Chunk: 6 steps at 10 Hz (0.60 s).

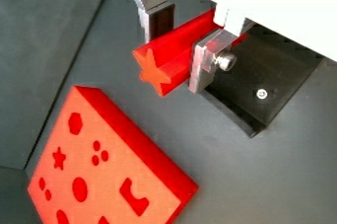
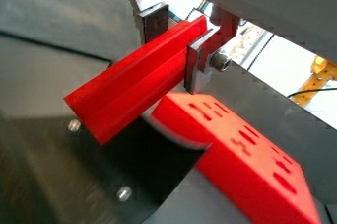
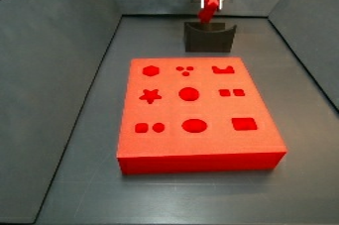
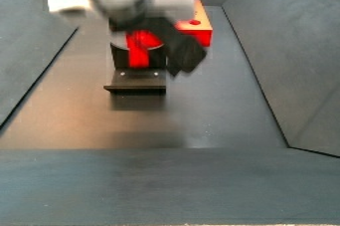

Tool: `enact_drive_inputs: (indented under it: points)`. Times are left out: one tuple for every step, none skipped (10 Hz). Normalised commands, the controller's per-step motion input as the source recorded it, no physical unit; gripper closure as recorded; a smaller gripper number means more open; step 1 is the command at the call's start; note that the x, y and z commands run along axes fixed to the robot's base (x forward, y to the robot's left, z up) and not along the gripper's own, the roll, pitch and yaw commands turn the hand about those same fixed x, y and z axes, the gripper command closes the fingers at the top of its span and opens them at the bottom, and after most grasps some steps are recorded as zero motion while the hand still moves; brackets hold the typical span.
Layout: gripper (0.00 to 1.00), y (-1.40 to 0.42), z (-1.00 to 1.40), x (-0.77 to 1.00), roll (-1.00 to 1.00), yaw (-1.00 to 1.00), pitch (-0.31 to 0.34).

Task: Pick up the star object. Move up. Place the star object on the fixture. Regrasp the star object. Move to above the board. Insert the star object.
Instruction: Place the star object on the fixture.

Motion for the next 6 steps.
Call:
enact_drive_inputs:
  points:
    - [1.0,0.15,-1.0,0.18,-0.24,-0.2,0.045]
    - [1.0,0.12,-0.8,0.16,-0.18,-0.18,-0.002]
    - [1.0,0.1,-0.6,0.13,-0.18,-0.16,-0.031]
    - [1.0,0.08,-0.41,0.1,-0.17,-0.14,-0.055]
    - [1.0,0.08,-0.31,0.08,-0.15,-0.11,-0.071]
    - [1.0,0.09,-0.3,0.07,-0.14,-0.08,-0.08]
